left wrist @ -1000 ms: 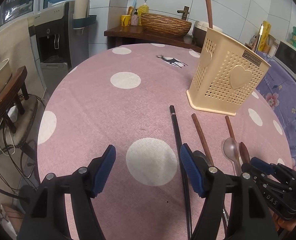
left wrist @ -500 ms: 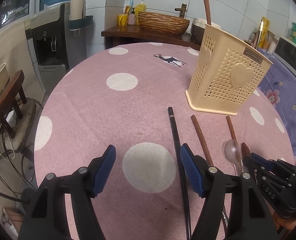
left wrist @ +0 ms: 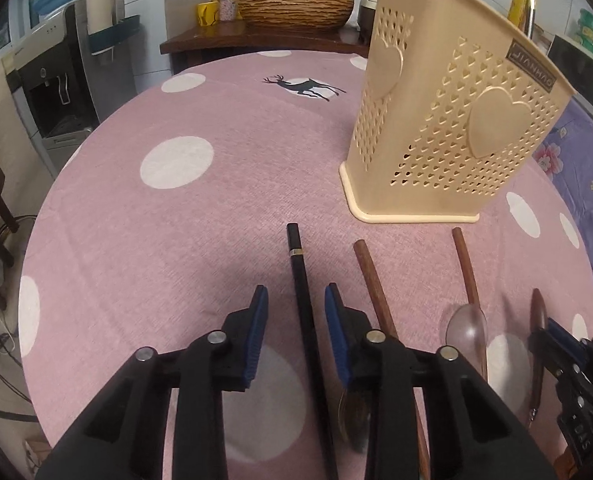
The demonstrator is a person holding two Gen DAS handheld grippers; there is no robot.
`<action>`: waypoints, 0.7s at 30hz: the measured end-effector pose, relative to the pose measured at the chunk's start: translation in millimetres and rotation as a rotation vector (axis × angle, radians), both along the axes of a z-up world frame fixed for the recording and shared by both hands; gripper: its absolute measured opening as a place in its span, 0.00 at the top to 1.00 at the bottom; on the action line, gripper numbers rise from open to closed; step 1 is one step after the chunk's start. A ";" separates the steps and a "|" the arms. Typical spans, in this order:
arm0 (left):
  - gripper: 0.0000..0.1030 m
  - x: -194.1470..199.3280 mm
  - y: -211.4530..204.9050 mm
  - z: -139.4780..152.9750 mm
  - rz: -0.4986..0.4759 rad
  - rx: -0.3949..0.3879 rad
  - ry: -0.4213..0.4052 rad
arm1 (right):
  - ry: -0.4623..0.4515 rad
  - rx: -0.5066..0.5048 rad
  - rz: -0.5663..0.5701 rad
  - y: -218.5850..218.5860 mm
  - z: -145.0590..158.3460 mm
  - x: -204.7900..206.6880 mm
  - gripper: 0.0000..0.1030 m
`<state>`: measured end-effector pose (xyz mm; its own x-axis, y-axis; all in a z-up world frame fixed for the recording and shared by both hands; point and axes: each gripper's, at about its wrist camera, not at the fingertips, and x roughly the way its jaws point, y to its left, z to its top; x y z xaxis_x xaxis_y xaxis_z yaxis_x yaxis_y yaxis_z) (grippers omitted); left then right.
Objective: Organize utensils
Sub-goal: 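Grasp the black chopstick with the left gripper while the right gripper grasps a wooden-handled spoon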
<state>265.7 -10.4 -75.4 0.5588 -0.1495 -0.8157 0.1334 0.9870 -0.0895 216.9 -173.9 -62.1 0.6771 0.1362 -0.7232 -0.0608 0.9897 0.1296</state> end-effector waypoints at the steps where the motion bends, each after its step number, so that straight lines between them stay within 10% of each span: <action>1: 0.77 1.7 -2.2 -0.9 -0.001 0.011 -0.002 | -0.002 0.003 0.000 -0.6 0.7 -0.4 0.84; 21: 0.91 10.4 -19.5 -2.8 0.050 0.102 -0.048 | -0.027 0.028 -0.006 -5.1 5.2 -2.7 0.84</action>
